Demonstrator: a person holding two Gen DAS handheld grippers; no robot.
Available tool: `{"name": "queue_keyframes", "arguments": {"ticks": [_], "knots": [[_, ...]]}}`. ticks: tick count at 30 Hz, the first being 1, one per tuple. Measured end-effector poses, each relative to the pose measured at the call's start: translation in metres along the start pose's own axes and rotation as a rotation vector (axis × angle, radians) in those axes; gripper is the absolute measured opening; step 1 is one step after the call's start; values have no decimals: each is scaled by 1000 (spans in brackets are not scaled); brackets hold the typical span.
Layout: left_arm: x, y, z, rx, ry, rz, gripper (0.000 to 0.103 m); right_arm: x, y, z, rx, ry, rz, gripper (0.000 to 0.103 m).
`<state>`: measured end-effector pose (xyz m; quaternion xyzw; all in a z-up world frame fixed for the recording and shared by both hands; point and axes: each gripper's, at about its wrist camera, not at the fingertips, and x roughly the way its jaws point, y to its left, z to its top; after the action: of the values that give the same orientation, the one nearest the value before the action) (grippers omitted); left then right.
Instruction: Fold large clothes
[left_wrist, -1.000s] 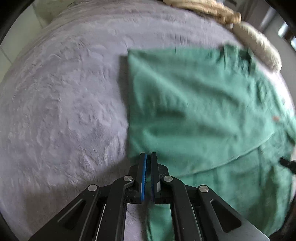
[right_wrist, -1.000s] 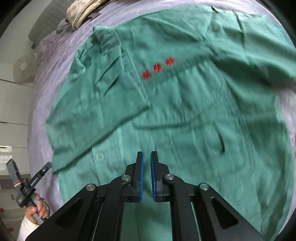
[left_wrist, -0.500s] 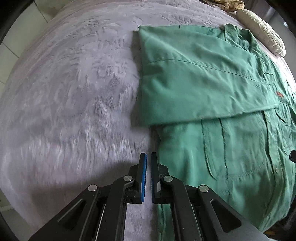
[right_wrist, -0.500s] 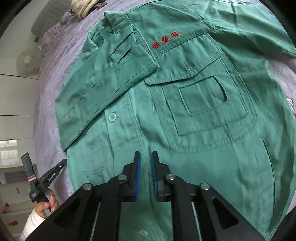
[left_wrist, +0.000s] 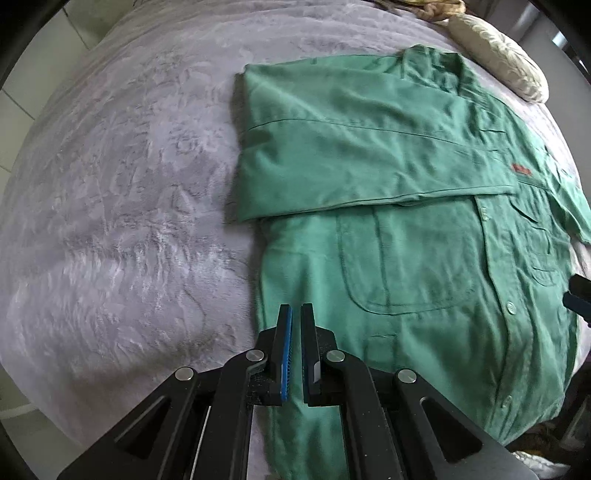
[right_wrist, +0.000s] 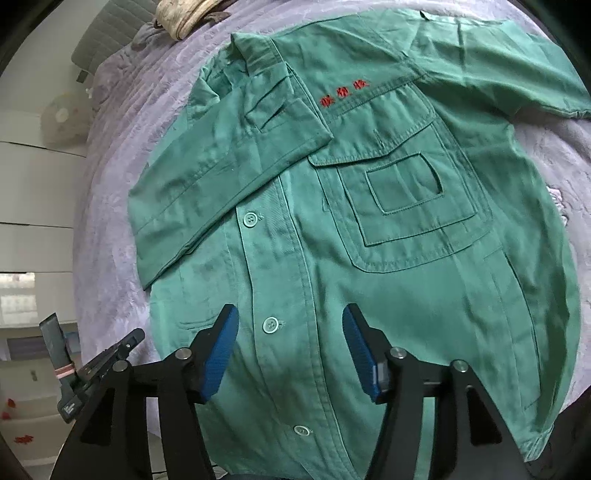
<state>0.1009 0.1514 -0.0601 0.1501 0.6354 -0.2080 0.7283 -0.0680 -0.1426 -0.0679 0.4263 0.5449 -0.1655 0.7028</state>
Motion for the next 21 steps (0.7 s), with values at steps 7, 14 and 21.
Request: {"name": "queue_keyframes", "arguments": {"ticks": [7,14,21], "knots": [[2,-9,16,-9,2,40,102,-4,6,-5,-5,-5,7,69],[24,-17,7,2,-49,47,102,-8,12,-8,-15,-20,8,74],[44,-14,4,-4,-33,20,102,-19,17,-9,-26,-64,13,82]]}}
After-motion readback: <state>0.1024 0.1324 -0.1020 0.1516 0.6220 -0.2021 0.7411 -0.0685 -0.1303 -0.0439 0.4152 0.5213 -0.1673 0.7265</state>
